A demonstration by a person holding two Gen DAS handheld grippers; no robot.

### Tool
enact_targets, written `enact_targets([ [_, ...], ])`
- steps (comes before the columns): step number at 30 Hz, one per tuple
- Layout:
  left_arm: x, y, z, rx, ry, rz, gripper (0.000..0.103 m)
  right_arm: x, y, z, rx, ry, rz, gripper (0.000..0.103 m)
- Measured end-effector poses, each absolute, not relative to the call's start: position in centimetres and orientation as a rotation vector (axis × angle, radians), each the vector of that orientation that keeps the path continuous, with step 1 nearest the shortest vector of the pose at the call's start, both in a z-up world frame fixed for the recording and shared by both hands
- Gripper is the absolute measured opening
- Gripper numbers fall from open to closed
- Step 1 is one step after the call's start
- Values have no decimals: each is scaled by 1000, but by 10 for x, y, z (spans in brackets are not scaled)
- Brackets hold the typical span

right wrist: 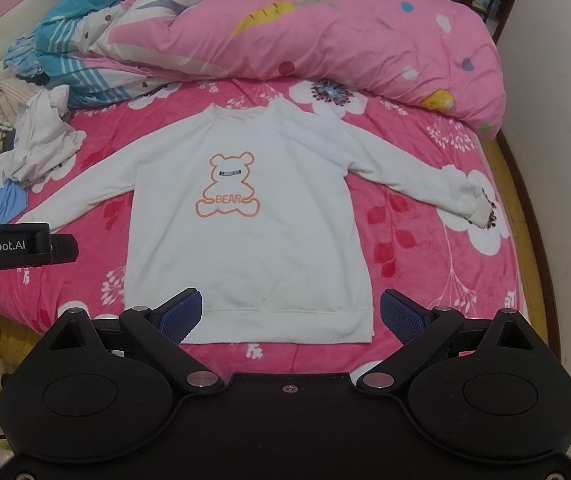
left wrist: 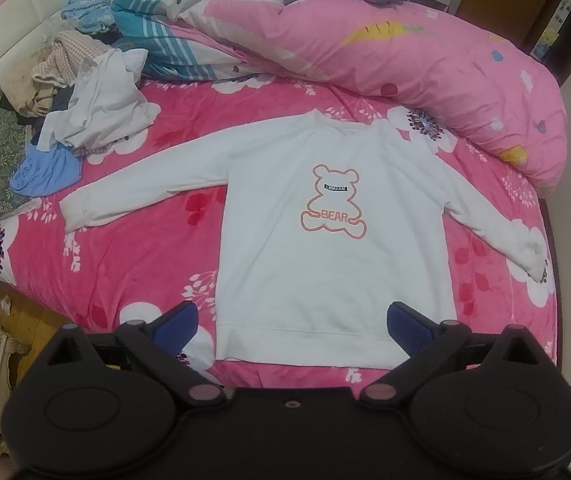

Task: Fold clothes

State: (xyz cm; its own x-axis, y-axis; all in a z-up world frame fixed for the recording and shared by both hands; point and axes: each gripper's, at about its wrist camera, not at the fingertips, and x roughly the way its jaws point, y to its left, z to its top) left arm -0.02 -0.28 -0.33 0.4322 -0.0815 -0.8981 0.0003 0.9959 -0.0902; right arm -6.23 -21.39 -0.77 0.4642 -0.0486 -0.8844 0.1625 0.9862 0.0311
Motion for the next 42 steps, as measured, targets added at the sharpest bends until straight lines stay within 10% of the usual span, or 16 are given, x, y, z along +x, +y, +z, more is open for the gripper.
enact_targets([
  [42, 9, -10, -14, -72, 1152, -53, 101, -55, -225, -16, 120, 1097, -115, 97],
])
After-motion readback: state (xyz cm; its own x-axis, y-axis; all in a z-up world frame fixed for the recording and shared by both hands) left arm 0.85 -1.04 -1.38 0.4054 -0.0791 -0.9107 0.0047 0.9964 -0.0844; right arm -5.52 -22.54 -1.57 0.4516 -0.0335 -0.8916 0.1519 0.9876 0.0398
